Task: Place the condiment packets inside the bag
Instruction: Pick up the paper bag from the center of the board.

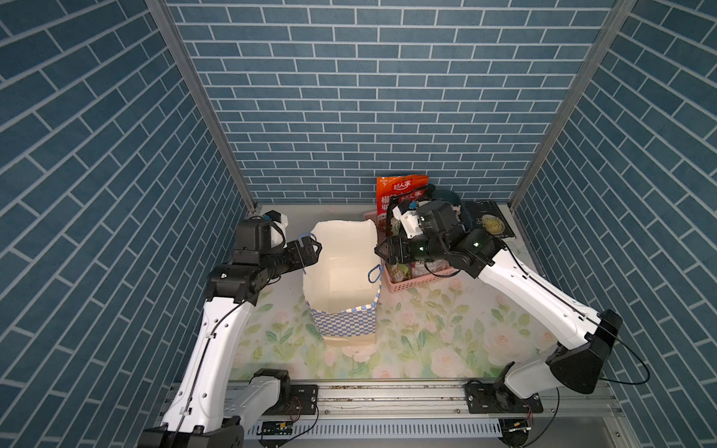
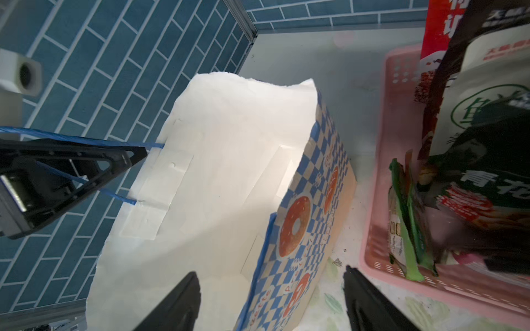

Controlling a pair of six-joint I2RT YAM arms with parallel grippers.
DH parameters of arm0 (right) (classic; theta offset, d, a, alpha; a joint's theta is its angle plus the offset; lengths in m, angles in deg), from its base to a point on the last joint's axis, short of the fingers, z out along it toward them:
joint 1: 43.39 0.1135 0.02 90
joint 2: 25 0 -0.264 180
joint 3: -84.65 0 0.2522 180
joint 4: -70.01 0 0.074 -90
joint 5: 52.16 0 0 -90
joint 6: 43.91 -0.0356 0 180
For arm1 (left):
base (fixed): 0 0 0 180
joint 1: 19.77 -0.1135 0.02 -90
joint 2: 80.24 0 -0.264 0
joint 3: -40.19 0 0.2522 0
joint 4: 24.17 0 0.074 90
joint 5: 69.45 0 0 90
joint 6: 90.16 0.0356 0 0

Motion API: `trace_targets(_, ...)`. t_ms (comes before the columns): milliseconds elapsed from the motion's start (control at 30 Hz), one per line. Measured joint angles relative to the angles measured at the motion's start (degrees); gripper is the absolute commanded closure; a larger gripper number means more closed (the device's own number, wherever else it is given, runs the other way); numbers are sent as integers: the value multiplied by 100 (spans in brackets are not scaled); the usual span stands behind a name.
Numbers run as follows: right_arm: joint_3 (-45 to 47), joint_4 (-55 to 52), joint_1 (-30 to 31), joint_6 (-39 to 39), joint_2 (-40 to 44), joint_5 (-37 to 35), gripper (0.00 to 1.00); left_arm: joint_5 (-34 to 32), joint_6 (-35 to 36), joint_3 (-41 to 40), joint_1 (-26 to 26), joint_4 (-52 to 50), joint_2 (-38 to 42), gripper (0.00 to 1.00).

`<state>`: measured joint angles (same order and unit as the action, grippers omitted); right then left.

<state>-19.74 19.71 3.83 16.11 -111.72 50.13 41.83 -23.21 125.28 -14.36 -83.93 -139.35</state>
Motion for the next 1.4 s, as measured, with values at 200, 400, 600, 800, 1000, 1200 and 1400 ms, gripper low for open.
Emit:
trace_targets(200,-72,4,20,0,-160,-11,20,-94,90,31,20,116,-247,6)
trace_targets(400,-72,-15,92,-2,-170,-160,21,-422,223,129,22,72,-649,15)
trace_targets(600,-72,-107,101,-4,-205,-507,21,-590,334,-94,22,57,-557,36)
trace_targets(800,-85,-160,101,-20,-205,-809,21,-411,365,-334,24,201,-354,73)
trace_targets(1000,-442,-256,181,-28,-251,-949,15,-153,258,-498,26,476,-157,99)
trace_targets(1200,-1141,-474,483,-24,-588,-1115,14,-140,212,-498,24,542,-7,100)
trace_targets(1400,-1646,-1139,601,-26,-1147,-1453,14,-269,31,-498,24,603,181,100)
